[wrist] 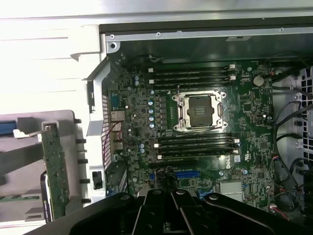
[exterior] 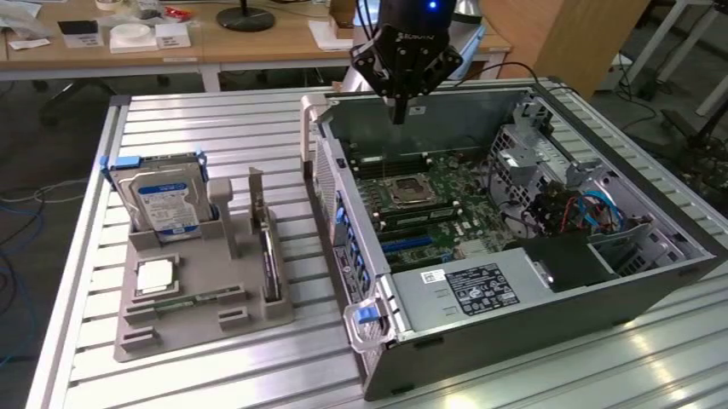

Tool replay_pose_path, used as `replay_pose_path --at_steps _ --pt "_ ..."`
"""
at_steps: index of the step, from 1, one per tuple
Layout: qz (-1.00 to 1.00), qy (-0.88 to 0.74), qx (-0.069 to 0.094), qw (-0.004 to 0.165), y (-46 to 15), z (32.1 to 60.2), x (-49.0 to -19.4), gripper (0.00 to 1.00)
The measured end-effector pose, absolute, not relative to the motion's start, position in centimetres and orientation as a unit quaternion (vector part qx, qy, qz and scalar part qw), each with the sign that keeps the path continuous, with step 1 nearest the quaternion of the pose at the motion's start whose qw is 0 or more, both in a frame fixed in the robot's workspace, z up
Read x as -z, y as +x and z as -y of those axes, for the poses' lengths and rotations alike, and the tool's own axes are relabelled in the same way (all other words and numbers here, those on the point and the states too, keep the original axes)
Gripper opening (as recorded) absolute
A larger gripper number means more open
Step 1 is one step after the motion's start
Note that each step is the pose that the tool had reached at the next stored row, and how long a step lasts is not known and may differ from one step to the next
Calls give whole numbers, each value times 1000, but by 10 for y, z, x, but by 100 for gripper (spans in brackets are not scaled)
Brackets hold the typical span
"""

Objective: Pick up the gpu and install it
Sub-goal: 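Reach for the gpu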

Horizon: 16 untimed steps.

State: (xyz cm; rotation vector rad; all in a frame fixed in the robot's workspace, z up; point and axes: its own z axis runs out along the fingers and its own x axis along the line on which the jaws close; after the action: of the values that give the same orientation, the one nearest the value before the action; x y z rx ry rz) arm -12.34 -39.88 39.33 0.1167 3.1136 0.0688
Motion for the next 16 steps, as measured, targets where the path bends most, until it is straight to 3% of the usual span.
replay_pose_path --at_steps 16 --pt "-999 37 -22 12 -132 399 -393 11"
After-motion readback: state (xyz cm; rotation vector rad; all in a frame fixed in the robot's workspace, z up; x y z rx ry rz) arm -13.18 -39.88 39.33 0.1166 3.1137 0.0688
